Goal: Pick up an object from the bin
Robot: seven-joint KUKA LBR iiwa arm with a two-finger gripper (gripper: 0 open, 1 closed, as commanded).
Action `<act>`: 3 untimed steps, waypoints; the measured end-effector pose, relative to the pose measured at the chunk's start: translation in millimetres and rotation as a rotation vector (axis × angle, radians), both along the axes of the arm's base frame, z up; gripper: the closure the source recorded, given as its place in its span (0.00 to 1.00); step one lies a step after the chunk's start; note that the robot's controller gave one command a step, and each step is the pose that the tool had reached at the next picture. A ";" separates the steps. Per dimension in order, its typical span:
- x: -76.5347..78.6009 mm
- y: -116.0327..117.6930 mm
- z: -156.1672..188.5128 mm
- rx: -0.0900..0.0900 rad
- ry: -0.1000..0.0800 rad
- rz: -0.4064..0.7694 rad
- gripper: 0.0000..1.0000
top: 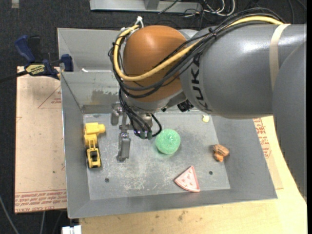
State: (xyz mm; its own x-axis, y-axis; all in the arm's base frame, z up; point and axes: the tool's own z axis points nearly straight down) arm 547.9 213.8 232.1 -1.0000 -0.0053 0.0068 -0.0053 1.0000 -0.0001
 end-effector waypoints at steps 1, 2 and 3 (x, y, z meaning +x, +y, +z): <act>1.7 -1.4 5.1 0.002 -0.008 -0.005 0.00; 24.2 10.7 -41.6 0.002 -0.012 0.130 0.00; 42.6 21.6 -63.4 0.002 -0.009 -0.082 0.00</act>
Offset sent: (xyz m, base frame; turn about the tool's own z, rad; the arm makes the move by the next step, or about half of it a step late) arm 0.0755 0.0381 -0.1621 -0.4560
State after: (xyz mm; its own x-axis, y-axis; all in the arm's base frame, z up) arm 590.5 235.4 168.6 -0.9970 0.0769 -0.0025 0.0769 0.9970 0.0024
